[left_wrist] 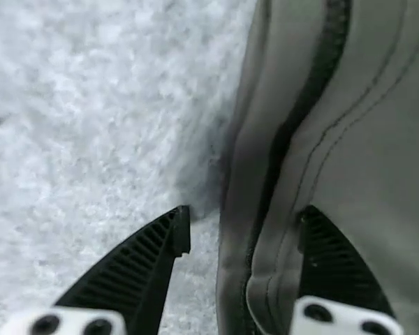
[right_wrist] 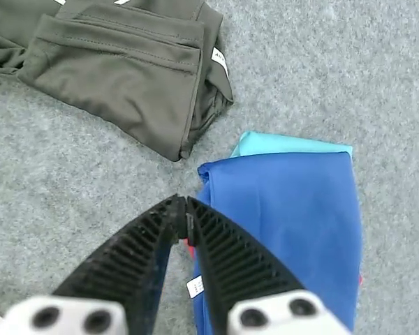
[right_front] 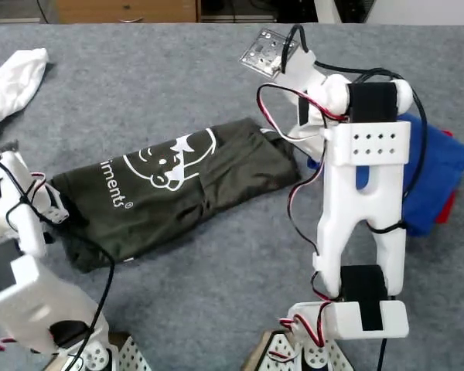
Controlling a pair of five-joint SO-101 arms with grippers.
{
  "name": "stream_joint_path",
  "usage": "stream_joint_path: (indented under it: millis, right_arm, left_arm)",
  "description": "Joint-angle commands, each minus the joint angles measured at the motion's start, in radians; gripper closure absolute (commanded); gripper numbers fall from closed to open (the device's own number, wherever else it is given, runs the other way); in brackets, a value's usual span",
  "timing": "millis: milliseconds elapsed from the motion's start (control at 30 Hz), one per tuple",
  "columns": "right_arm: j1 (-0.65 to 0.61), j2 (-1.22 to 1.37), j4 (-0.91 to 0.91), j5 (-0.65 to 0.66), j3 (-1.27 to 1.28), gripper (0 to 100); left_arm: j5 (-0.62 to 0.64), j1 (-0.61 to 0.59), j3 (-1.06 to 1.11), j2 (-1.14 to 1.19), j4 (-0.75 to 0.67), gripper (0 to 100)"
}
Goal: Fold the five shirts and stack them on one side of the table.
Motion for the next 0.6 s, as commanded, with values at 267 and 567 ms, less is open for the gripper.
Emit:
stream_joint_path:
  millis: [267, 567]
  right_arm:
    - [0.012, -0.13, 0.018, -0.026, 0.082, 99.3]
    - [0.019, -0.2, 0.017, -0.018, 0.143, 99.3]
  left_arm:
    - [-0.008, 0.028, -0.115, 0.166, 0.011, 97]
    - [-0.037, -0.078, -0.192, 0.171, 0.066, 98]
